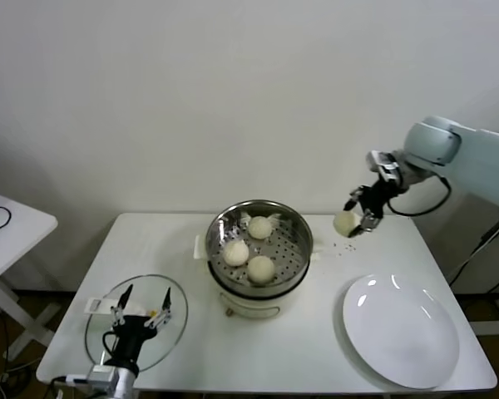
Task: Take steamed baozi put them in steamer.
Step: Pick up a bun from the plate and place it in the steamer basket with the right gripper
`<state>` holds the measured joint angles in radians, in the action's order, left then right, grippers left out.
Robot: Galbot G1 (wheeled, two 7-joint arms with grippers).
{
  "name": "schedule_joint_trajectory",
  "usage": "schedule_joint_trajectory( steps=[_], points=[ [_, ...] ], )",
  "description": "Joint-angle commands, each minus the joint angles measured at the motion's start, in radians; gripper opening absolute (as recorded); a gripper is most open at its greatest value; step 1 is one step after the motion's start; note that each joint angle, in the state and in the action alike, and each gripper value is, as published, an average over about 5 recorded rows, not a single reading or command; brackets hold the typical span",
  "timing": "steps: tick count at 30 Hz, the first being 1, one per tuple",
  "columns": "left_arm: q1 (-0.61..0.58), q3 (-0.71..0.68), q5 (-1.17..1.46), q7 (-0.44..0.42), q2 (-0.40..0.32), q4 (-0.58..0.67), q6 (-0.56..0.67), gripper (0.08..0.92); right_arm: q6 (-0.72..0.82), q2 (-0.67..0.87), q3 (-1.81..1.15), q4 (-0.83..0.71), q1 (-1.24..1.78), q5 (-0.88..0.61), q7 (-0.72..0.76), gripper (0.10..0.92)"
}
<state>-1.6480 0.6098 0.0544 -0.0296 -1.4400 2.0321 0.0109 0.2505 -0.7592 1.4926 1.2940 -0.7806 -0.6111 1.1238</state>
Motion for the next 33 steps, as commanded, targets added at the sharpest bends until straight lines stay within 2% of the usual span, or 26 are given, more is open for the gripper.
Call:
schedule_joint_trajectory(
  steps=[1,13,33],
  points=[
    [0.008,0.002,0.002,0.0,-0.001,0.006,-0.004,0.823,0.044,-0.227,0.032,-0.032,-0.015,-0.089,-0.027,0.661],
    [0.018,0.013,0.003,0.001,0.004,0.009,-0.012,0.823,0.054,-0.367,-0.007,-0.132,0.115,-0.05,-0.04,0.657],
    [0.022,0.019,0.01,0.0,0.005,-0.008,-0.011,0.823,0.023,-0.428,-0.022,-0.291,0.224,0.054,-0.019,0.656]
  ],
)
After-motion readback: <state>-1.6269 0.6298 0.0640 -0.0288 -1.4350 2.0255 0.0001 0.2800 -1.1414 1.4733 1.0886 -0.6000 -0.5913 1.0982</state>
